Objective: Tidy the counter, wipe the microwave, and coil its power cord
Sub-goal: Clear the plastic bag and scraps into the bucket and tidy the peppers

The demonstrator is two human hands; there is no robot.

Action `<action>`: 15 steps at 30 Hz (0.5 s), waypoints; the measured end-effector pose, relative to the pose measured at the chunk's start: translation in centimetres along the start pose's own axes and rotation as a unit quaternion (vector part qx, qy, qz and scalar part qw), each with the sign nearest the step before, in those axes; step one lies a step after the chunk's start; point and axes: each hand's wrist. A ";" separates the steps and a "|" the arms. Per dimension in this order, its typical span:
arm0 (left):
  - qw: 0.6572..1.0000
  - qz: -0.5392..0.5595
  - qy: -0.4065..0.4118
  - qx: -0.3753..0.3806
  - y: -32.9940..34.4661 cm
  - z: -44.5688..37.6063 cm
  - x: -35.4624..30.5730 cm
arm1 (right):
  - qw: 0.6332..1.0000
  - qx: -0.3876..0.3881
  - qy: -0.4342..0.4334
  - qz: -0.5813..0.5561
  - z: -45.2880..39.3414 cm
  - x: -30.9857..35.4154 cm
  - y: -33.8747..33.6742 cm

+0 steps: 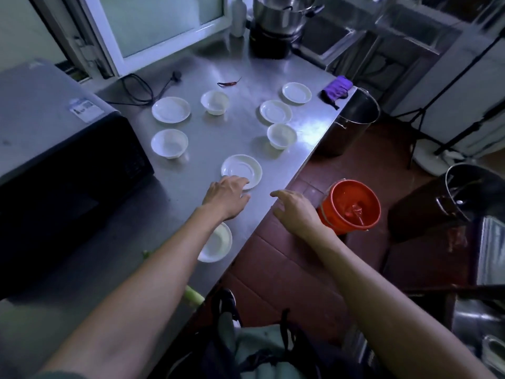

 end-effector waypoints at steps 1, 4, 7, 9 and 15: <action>1.000 0.009 -0.004 -0.006 -0.5 -0.5 0.4 | 1.000 0.000 -0.001 0.003 -0.9 0.0 -0.4; 0.999 0.031 -0.019 -0.015 -1.6 -1.8 1.9 | 1.000 0.002 -0.012 0.012 -3.5 0.3 -1.6; 0.998 0.037 -0.038 -0.019 -2.3 -3.0 3.7 | 0.999 0.001 -0.031 0.010 -6.4 1.1 -2.0; 0.998 0.039 -0.051 -0.024 -2.5 -3.7 4.6 | 0.999 0.008 -0.045 0.010 -8.0 1.7 -1.8; 0.992 0.064 -0.102 -0.022 -2.9 -5.6 7.1 | 0.997 0.041 -0.065 -0.020 -14.1 2.2 -1.8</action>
Point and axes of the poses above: each hand's wrist, its own z-axis away from the middle knuckle, its own y-axis out of the palm, x = y × z, and after that the axes turned 4 degrees about x, right-handed
